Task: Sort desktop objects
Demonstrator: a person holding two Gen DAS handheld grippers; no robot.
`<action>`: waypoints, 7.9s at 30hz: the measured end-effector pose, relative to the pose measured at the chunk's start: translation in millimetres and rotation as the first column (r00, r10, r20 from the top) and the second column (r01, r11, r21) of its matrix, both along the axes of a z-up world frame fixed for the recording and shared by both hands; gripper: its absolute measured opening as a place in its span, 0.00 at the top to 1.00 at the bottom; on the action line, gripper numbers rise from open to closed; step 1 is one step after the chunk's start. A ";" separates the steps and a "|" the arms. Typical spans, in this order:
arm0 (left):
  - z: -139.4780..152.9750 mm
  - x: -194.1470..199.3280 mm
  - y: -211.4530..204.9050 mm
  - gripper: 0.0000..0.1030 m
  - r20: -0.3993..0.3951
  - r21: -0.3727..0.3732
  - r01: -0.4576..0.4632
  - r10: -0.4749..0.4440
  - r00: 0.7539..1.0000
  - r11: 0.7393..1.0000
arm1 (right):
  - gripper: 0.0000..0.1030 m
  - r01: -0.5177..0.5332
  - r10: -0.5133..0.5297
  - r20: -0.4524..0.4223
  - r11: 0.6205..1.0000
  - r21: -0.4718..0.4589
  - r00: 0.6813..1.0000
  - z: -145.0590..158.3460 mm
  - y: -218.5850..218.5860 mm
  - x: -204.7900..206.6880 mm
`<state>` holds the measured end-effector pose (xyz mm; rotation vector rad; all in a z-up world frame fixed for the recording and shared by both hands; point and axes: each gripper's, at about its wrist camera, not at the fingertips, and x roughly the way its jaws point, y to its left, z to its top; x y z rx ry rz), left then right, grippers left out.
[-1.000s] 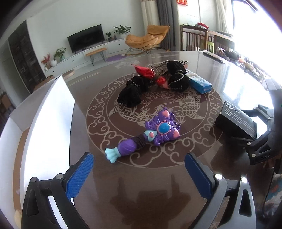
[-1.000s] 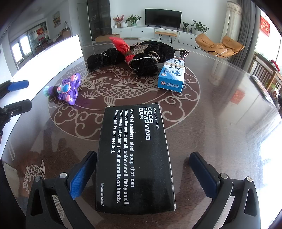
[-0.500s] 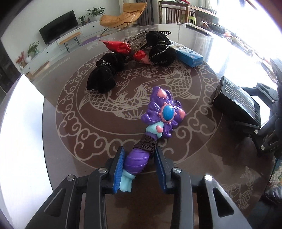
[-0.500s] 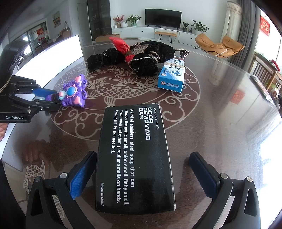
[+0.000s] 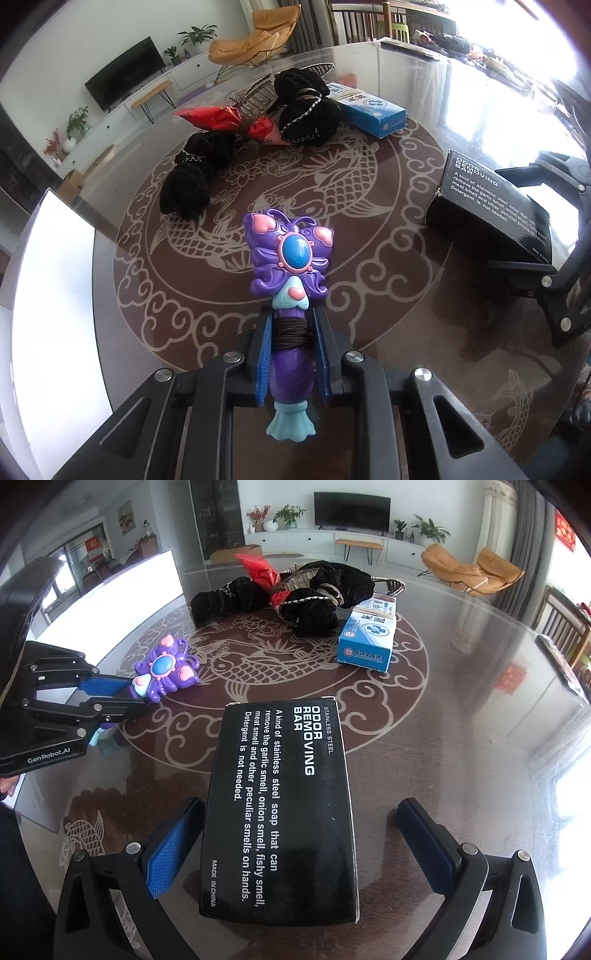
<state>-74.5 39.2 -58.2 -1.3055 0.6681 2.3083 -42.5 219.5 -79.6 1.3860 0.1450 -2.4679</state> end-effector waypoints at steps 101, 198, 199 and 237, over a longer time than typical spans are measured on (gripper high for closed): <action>-24.8 38.8 -50.5 0.06 0.002 0.358 -0.443 0.474 0.881 0.822 | 0.00 -0.067 0.071 -0.083 0.997 0.050 0.994 -2.5 -28.5 22.5; -25.2 39.7 -51.1 0.06 0.001 0.359 -0.445 0.476 0.879 0.820 | 0.00 -0.063 0.066 -0.084 0.997 0.041 0.994 -3.1 -27.7 19.1; -25.2 39.8 -52.3 0.06 0.003 0.366 -0.444 0.476 0.879 0.818 | 0.00 -0.058 0.060 -0.093 0.998 0.023 0.994 -0.5 -24.5 20.5; -24.6 40.4 -47.5 0.06 -0.020 0.304 -0.445 0.473 0.881 0.842 | 0.56 -0.261 0.268 -0.091 0.962 0.083 0.959 6.3 -45.3 -0.6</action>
